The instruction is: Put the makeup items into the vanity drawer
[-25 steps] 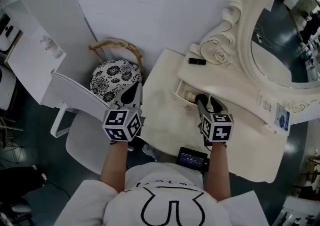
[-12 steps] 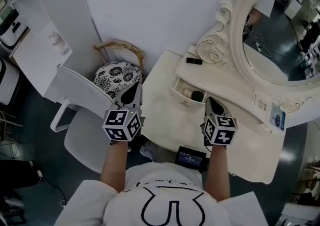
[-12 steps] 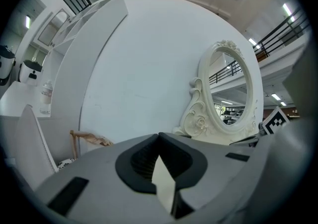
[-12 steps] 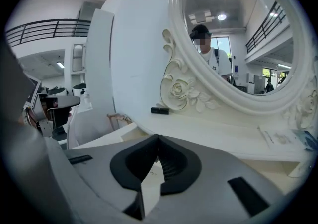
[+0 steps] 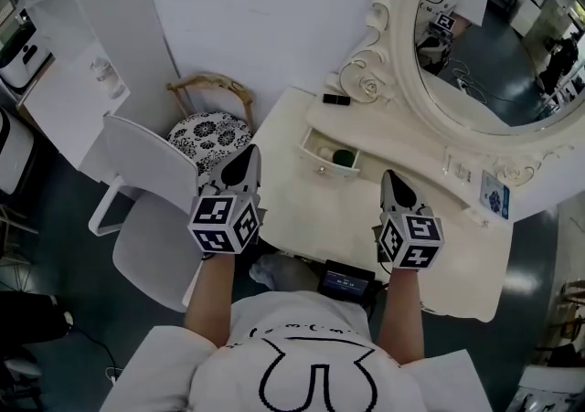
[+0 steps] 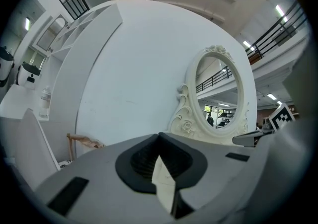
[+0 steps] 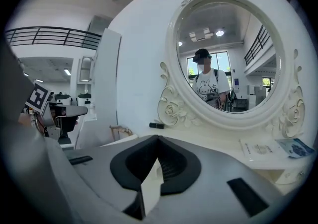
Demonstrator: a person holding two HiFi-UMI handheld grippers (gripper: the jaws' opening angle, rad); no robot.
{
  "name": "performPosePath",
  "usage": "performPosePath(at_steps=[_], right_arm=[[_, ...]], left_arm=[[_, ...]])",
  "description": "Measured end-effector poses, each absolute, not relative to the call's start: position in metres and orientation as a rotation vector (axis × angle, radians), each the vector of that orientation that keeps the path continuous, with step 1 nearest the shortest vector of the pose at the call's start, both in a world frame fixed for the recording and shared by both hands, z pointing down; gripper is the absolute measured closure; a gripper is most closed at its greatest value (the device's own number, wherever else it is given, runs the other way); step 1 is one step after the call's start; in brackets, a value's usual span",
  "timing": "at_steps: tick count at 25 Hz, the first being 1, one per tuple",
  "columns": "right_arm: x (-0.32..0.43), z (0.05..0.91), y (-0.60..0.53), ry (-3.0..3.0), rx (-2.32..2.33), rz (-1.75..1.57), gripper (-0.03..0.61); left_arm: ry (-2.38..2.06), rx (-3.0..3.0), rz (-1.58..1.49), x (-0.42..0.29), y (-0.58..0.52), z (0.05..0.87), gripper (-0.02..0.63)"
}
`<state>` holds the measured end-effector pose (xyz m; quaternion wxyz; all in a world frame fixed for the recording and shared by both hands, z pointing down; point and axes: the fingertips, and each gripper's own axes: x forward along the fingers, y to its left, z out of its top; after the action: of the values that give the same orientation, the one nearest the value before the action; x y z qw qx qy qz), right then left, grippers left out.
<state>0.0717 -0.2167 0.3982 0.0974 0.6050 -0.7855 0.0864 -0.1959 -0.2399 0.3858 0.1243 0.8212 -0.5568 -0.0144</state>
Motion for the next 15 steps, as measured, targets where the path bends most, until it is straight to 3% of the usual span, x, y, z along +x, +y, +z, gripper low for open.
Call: performPosePath(at_steps=[15], right_arm=[[0.090,0.384,-0.183,-2.355,1.811,0.125,0.593]], left_arm=[[-1.591,2.528,0.020,-0.151,-0.215,0.367,0.598]])
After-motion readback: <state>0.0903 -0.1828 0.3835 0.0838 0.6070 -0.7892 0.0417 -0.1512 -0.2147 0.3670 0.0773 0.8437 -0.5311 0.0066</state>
